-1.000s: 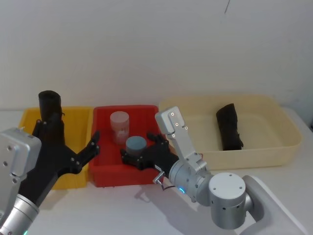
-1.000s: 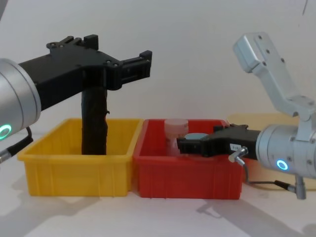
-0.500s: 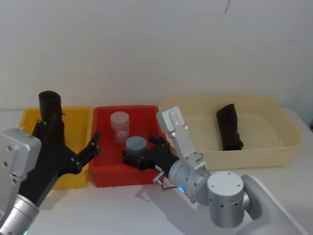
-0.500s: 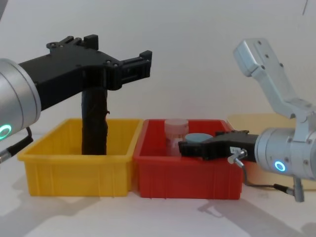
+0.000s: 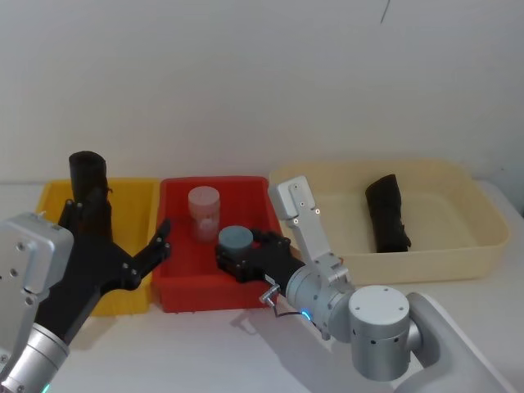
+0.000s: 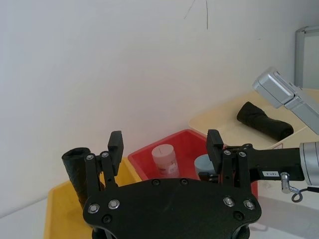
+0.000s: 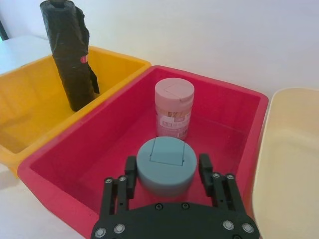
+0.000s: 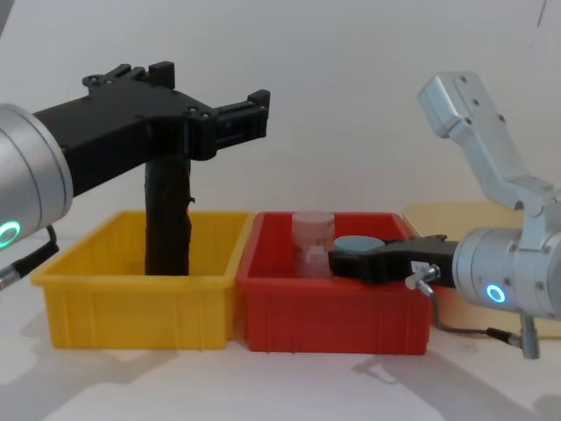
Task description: Pick up the garbage bag with the one hand and transfer it to the other hand.
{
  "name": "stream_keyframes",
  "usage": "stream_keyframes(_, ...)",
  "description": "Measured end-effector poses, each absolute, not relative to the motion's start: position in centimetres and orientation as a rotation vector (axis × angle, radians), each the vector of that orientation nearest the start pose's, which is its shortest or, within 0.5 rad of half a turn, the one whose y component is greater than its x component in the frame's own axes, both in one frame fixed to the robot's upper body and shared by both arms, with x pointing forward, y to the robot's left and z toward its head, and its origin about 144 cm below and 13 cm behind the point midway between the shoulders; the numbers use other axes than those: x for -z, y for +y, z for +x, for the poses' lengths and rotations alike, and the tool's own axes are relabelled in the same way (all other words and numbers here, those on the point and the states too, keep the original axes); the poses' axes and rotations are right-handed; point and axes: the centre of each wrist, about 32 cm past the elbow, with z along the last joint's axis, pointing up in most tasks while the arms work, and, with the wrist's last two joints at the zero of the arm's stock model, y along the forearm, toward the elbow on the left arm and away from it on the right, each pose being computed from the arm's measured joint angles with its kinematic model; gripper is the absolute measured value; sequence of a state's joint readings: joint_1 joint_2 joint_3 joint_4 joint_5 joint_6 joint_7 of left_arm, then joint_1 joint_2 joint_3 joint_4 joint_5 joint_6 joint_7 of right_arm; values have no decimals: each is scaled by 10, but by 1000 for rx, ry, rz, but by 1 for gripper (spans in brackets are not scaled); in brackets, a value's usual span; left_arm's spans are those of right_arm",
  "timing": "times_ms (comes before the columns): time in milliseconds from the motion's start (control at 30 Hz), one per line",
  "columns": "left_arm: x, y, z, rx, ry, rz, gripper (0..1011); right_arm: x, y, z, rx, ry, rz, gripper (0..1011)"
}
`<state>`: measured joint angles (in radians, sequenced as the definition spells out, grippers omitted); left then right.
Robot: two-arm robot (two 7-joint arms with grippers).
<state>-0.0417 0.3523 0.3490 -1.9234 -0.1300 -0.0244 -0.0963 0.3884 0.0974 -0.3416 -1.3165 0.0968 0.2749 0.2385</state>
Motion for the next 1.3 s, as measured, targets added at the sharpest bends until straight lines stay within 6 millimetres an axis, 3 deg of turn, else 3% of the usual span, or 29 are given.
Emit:
stream_keyframes(167, -1240, 192, 433, -1040, -360, -102, 1001, -1193, -159, 553, 1048, 50, -223, 663)
stream_keyframes(833, -1240, 192, 433, -1040, -359, -101, 1001, -1219, -164, 543, 1044, -20, -74, 663)
stream_keyframes(1300, -1240, 192, 433, -1040, -359, -102, 1002, -1243, -190, 538, 1136, -150, 47, 663)
